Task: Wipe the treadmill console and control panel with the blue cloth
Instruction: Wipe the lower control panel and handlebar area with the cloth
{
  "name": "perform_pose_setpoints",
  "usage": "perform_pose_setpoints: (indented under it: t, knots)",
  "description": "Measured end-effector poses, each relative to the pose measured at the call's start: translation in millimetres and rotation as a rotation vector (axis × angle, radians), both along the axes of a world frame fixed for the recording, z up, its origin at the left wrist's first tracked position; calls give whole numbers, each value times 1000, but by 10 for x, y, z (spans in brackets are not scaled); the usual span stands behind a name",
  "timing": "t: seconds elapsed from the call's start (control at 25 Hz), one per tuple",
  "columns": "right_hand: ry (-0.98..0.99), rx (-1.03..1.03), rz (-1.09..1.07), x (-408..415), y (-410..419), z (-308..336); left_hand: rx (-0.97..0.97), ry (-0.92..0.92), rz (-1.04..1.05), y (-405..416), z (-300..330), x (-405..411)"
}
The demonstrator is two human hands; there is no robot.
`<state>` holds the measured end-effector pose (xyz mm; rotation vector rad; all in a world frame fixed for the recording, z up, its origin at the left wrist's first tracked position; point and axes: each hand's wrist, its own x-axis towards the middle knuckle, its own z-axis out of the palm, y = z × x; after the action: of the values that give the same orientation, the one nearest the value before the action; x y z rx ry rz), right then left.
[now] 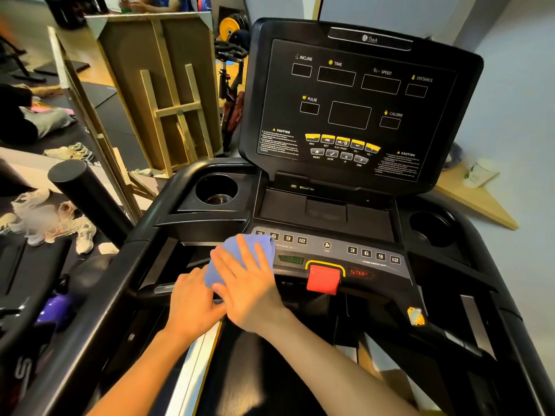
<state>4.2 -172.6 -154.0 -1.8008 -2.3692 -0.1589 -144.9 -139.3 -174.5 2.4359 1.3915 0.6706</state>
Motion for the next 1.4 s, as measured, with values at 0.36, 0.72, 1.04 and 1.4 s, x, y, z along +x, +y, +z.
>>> perform_pose_setpoints:
  t: [0.36,0.72,1.04,1.4]
  knots:
    - [-56,38,219,440,-233,52,-5,24,-36,42,-76,-39]
    - [-239,19,32,1035,-592,70,65,80,8,14,-24,-16]
    - [-258,-12,-151,1555,-973,106,69,108,6,26,52,19]
    - [-301,-23,-422,2213,-1578,131,62,104,-3,30,51,30]
